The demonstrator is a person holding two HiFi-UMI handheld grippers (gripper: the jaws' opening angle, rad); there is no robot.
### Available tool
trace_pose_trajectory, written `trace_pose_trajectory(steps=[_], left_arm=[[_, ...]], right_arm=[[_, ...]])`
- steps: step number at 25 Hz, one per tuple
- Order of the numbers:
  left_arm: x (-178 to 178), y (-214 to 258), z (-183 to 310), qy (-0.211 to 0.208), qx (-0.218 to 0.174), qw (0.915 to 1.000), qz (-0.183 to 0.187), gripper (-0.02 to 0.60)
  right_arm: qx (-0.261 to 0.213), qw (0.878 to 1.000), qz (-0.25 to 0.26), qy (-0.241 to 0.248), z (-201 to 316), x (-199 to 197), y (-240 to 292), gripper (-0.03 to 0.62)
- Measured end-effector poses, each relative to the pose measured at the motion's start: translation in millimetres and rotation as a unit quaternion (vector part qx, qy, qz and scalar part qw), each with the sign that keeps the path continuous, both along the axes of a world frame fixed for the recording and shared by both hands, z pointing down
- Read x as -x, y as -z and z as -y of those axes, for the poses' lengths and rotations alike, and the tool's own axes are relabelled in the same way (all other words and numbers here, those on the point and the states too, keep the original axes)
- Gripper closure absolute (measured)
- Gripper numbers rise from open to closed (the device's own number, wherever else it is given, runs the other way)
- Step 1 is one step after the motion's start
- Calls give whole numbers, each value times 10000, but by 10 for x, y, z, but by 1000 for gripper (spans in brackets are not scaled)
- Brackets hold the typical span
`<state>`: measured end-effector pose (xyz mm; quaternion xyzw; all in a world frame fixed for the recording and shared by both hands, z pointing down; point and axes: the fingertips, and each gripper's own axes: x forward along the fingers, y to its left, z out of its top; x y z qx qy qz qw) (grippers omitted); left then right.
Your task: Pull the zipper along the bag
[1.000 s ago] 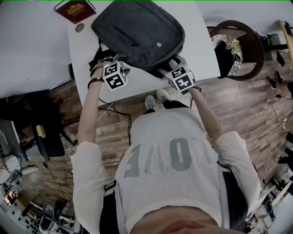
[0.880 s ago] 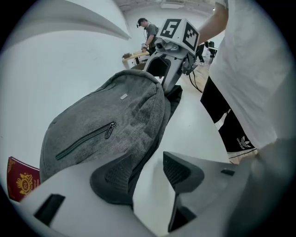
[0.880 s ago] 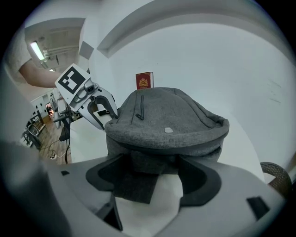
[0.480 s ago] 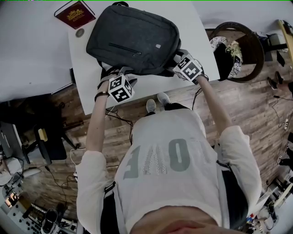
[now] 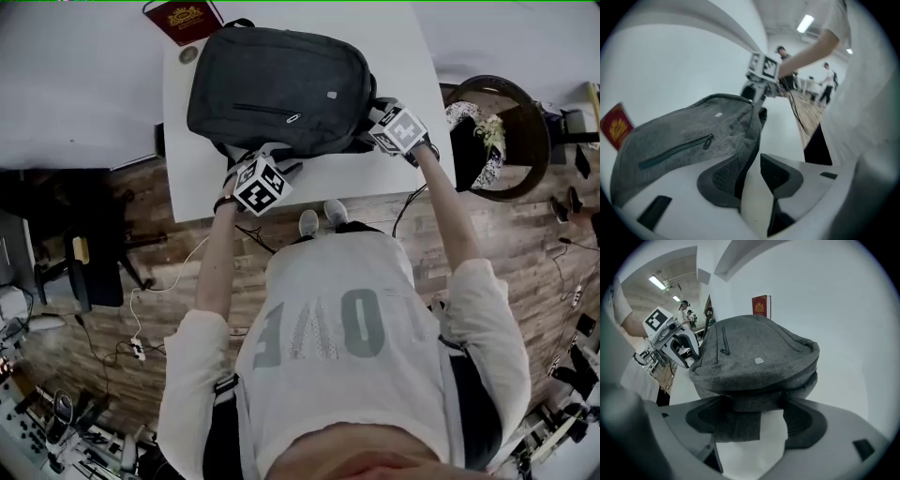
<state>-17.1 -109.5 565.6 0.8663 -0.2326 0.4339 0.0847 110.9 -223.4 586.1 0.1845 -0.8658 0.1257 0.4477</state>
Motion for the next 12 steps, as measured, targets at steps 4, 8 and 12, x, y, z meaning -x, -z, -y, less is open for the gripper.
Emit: trace_pose_trajectory(steps=[4,8,12], left_arm=[[332,266,73,1554,-311,9819,-1035,423],[872,364,8,2266,-970,9670,-647,395],[1119,287,60,2504,-1020,9623,-291,354]], right_arm=[[38,9999,147,-72,6,-6,-9,217],[105,9997,187,-145,-6,-29,-30,217],[139,9994,278,-139,10,-19,-21,217]])
